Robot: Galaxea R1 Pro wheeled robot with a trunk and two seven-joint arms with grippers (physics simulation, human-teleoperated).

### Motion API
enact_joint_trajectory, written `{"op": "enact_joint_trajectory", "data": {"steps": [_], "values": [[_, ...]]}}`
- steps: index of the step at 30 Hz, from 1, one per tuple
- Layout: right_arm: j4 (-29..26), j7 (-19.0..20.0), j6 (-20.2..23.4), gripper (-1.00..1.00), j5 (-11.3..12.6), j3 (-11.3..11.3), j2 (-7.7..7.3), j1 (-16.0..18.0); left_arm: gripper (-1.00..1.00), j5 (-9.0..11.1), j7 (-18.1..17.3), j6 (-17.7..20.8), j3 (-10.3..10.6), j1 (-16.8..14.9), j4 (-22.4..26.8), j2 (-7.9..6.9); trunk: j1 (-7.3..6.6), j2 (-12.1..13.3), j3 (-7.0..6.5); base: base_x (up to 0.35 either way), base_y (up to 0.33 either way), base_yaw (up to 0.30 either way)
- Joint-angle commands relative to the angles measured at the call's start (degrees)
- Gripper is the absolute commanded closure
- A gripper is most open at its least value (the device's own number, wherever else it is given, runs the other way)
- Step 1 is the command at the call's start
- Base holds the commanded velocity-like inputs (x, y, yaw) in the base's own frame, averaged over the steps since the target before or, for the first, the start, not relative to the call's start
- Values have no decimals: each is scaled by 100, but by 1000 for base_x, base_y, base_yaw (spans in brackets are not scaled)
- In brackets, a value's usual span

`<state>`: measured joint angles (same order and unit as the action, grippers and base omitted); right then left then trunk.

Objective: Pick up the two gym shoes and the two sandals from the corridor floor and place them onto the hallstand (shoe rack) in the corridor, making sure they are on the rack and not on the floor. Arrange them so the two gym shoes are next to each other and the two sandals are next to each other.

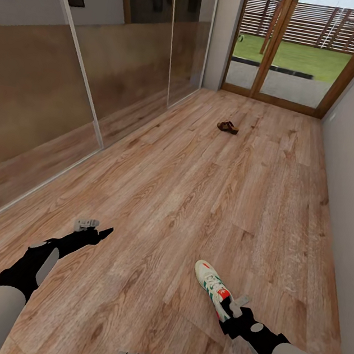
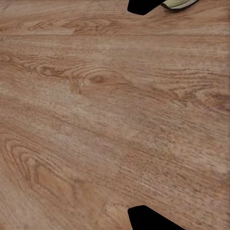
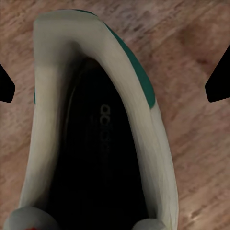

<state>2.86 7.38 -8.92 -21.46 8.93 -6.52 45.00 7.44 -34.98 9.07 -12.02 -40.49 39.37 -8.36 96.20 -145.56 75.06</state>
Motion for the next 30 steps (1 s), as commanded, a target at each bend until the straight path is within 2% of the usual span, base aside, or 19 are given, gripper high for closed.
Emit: {"op": "enact_joint_trajectory", "data": {"steps": [1,14,30], "values": [[21,9,-40,-100,31,45,-3,9,-100,56,-26,60,-11,-3,0,1,-1,-2,4,0,0,0],[21,9,-44,-100,44,39,-162,9,-100,56,-22,60,-11,-3,0,1,-1,-2,4,0,0,0],[21,9,-64,-100,46,39,-190,9,-100,56,-18,60,-11,-3,-7,1,-1,-2,4,0,0,0]]}}
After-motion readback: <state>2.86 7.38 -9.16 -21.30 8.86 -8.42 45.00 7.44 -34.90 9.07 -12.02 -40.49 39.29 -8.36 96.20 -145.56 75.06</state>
